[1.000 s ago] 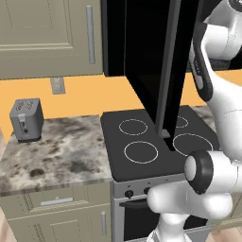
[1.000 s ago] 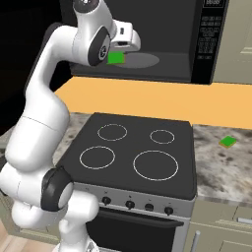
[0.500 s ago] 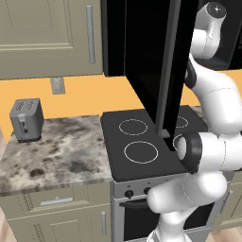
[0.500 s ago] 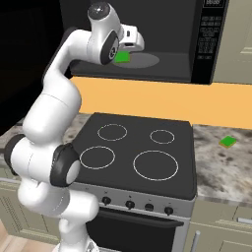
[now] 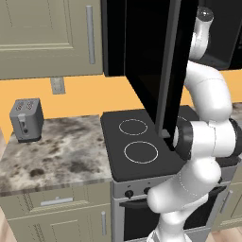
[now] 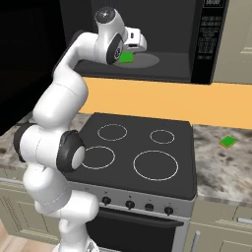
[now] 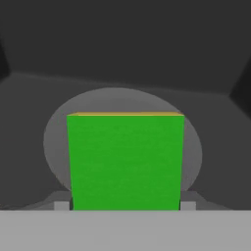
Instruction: Place the sponge inside the microwave to prepare for sanitizing.
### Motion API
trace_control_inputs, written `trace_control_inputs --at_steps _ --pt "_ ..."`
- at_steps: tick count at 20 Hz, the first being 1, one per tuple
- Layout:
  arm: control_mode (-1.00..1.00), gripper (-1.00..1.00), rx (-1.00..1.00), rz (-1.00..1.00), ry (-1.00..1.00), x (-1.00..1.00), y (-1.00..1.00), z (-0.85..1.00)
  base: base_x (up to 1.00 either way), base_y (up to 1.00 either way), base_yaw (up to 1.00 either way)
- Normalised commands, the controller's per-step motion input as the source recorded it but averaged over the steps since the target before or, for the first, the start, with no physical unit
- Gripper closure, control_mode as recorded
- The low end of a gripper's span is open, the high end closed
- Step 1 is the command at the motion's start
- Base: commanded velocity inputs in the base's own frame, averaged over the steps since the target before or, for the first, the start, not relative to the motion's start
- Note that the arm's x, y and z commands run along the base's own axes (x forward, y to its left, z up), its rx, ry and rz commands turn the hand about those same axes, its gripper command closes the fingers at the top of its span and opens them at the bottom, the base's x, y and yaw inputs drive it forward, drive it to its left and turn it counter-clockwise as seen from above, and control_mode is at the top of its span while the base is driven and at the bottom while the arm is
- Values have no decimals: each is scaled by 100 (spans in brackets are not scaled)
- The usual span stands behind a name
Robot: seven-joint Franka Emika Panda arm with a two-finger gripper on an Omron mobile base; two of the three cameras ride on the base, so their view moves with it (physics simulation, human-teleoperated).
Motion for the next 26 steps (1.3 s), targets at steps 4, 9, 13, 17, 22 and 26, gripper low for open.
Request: trace_control_inputs --at_steps 4,9,13,17,22,26 --pt "-100 100 -12 -12 5 31 -13 -25 0 0 0" --pt "-100 100 0 -3 4 40 -15 -13 0 0 0" --pt "-100 100 11 0 5 58 -1 -1 0 0 0" --pt "-100 100 11 0 9 47 0 0 0 0 0" --pt "-100 100 3 0 12 9 -3 -26 0 0 0" --pt "-100 100 4 0 6 9 0 -27 0 0 0"
